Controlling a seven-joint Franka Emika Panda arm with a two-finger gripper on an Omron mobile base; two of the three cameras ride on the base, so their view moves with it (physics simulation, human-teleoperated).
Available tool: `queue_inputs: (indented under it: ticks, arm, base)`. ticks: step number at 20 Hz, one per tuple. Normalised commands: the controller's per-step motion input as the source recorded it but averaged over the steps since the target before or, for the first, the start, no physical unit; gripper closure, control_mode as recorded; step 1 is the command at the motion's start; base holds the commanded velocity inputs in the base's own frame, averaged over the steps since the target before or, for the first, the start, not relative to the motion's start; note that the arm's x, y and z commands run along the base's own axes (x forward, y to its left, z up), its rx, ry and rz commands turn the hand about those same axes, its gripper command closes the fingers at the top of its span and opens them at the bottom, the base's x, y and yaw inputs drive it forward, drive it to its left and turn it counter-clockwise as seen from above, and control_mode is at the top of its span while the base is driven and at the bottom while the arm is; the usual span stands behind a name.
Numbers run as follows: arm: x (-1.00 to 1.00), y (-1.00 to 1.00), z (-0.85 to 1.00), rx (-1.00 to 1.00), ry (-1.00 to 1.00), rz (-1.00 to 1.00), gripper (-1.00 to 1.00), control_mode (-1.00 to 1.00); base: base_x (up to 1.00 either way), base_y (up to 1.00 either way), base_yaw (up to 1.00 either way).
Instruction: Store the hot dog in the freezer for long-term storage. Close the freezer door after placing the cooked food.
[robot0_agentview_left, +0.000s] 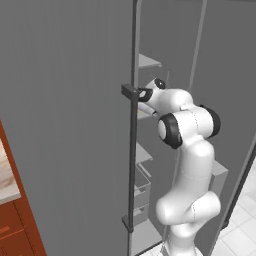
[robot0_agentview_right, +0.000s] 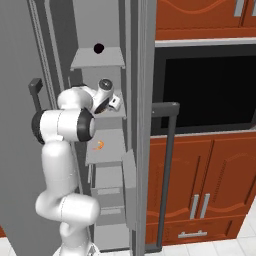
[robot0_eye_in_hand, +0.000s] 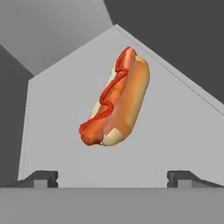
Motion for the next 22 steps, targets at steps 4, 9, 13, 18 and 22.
queue_inputs:
  ticks: [4,9,13,18,22]
  arm:
    - [-0.44,-0.05,0.22,0.0,-0.01,-0.04,-1.0,-1.0]
    - [-0.32,-0.33,0.21,-0.01,0.01,-0.03,-1.0,-1.0]
    - [-0.54,-0.4,0.26,-0.01,0.0,-0.03,-1.0,-1.0]
    - [-0.8,-0.18,0.39,0.0,0.0,-0.02,-1.0,-1.0]
    - [-0.87,-0.03,0.55,-0.03,0.0,-0.01,-1.0,-1.0]
  base:
    - [0.0,0.0,0.0]
    - [0.0,0.0,0.0]
    - [0.0,0.0,0.0]
    - [0.0,0.0,0.0]
    - [0.0,0.0,0.0]
